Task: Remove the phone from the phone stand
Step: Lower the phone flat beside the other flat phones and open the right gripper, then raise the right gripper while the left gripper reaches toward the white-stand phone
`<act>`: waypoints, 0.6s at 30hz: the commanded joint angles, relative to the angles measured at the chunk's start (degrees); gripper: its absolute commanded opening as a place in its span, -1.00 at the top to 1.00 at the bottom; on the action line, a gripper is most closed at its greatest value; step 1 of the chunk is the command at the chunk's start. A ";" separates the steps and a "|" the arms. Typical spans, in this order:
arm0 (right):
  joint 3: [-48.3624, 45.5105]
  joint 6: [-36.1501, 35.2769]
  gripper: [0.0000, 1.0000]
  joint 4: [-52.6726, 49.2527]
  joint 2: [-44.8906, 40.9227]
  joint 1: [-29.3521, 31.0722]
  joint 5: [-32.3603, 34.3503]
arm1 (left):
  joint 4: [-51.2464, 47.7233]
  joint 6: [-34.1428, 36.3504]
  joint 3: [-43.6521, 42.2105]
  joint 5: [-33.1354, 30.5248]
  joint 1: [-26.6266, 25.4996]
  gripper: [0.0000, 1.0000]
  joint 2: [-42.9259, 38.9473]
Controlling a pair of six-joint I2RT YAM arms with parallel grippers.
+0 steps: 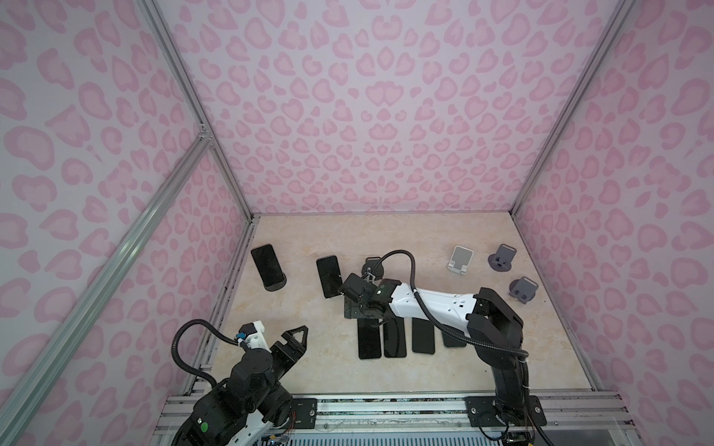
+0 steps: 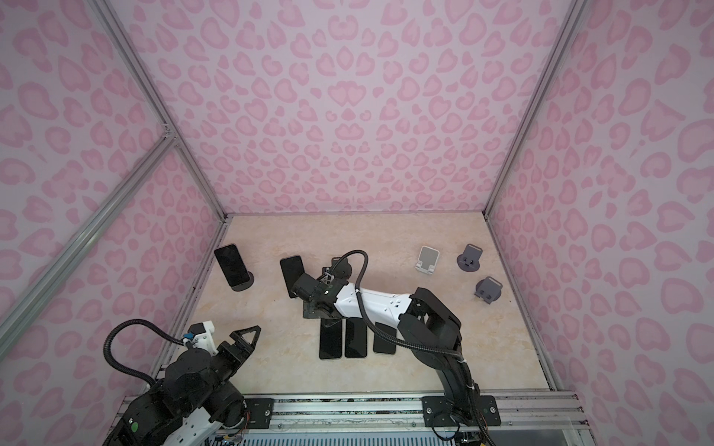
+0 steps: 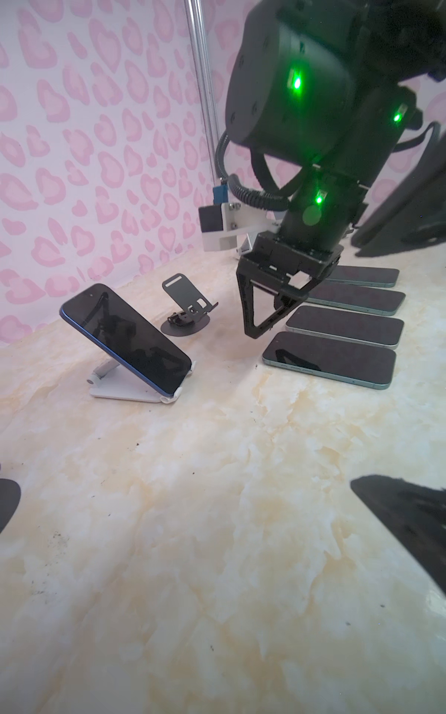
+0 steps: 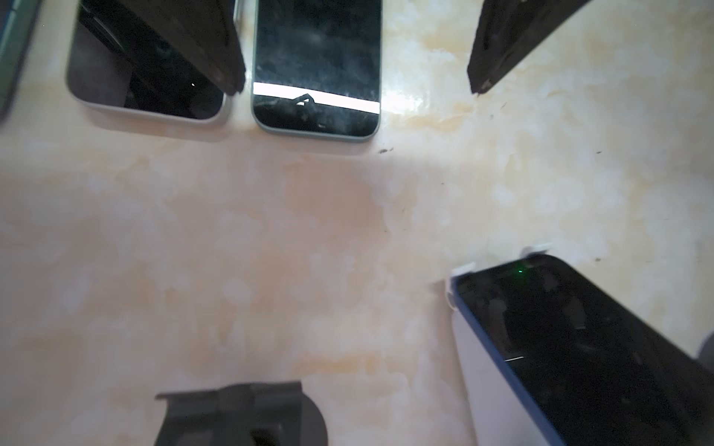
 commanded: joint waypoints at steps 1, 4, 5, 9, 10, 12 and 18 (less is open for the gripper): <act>0.33 -4.60 -0.88 -3.56 -3.29 0.12 2.68 | 0.14 1.83 2.48 -2.82 0.06 -0.83 1.37; -1.54 -7.96 -0.89 -2.69 -8.31 -0.37 3.78 | 0.69 3.69 4.95 -4.49 0.08 -0.84 4.90; -2.40 -8.96 -0.89 -1.90 -9.76 -0.52 3.78 | 0.98 4.22 5.77 -4.93 0.05 -0.84 6.17; -9.62 -12.03 -0.89 3.18 -16.04 -1.98 3.04 | 3.39 6.16 8.47 -6.33 0.05 -0.84 13.37; -11.37 -12.48 -0.89 4.35 -17.30 -2.62 2.51 | 3.82 6.70 9.27 -6.50 0.08 -0.84 15.47; -14.05 -13.49 -0.88 5.67 -19.27 -4.23 1.38 | 3.93 7.20 11.03 -7.26 0.05 -0.89 19.36; -20.30 -16.81 -0.88 7.73 -24.70 -10.05 -1.95 | 5.44 10.40 15.19 -11.00 0.05 -0.96 27.00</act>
